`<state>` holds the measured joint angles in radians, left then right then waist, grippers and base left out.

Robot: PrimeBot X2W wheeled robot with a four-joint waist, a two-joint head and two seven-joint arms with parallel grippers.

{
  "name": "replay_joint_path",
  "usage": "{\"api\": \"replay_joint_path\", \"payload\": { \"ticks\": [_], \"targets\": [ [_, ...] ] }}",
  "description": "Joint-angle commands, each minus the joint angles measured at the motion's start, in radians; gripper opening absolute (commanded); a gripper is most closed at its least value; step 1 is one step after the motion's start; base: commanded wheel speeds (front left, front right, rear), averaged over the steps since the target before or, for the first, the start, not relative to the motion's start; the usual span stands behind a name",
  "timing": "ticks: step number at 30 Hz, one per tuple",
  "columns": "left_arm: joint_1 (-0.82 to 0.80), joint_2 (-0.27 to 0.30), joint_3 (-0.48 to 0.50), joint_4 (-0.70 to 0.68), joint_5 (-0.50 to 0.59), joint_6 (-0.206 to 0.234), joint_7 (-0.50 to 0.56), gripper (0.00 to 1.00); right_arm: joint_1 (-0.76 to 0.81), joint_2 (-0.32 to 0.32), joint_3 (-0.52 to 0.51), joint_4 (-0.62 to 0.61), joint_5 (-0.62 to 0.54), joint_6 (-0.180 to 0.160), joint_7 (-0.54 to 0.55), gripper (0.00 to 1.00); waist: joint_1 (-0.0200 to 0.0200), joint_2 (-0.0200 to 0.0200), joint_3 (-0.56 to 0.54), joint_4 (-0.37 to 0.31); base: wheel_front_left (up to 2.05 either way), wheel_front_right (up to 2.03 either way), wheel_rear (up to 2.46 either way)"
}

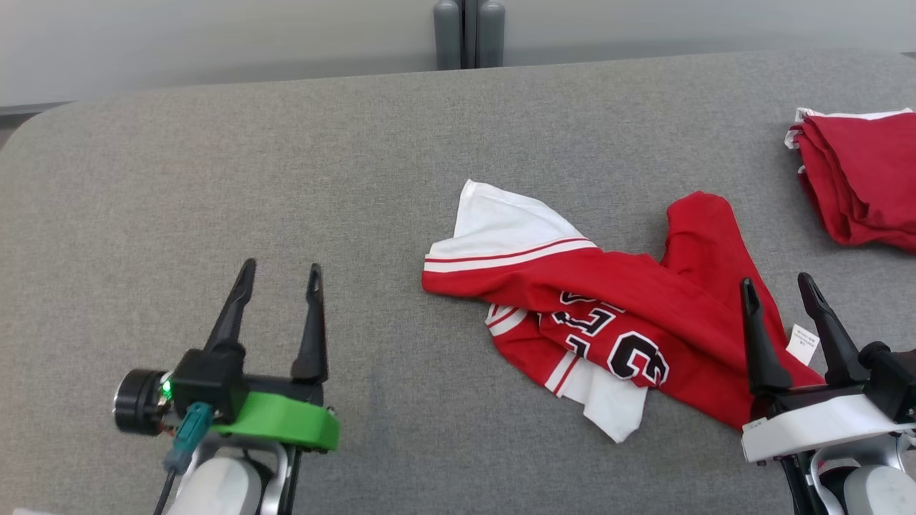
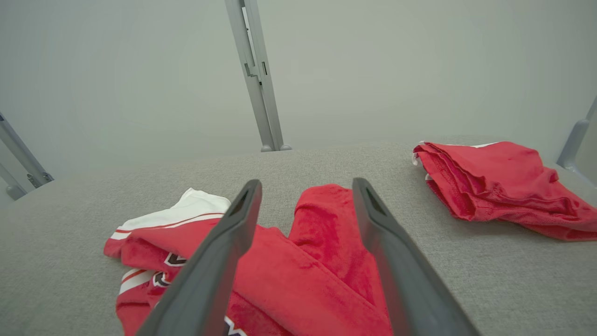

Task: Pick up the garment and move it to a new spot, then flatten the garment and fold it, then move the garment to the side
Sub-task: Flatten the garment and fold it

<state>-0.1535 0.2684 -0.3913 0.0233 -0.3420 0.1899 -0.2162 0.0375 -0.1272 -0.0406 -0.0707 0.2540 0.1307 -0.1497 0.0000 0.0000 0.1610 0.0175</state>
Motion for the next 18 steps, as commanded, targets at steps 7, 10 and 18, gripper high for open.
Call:
{"api": "replay_joint_path", "payload": {
  "ticks": [7,10,18],
  "targets": [
    [-0.212,-0.077,-0.131,0.127,-0.024,-0.145,0.135,1.0,-0.051,-0.008,0.012,-0.004,0.007,0.0,-0.001,1.0,0.0,0.0,0.074,-0.037,0.0,0.0,0.0],
    [-0.286,-0.114,-0.159,0.249,-0.05,-0.188,0.188,1.0,-0.067,-0.004,0.017,0.002,0.004,0.0,-0.004,1.0,0.0,0.0,0.099,-0.062,0.0,0.0,0.0],
    [-0.42,-0.158,-0.173,0.601,-0.103,-0.249,0.285,1.0,-0.087,0.005,0.026,0.023,0.009,0.0,-0.019,1.0,0.0,0.0,0.146,-0.119,0.0,0.0,0.0]
  ]
}}
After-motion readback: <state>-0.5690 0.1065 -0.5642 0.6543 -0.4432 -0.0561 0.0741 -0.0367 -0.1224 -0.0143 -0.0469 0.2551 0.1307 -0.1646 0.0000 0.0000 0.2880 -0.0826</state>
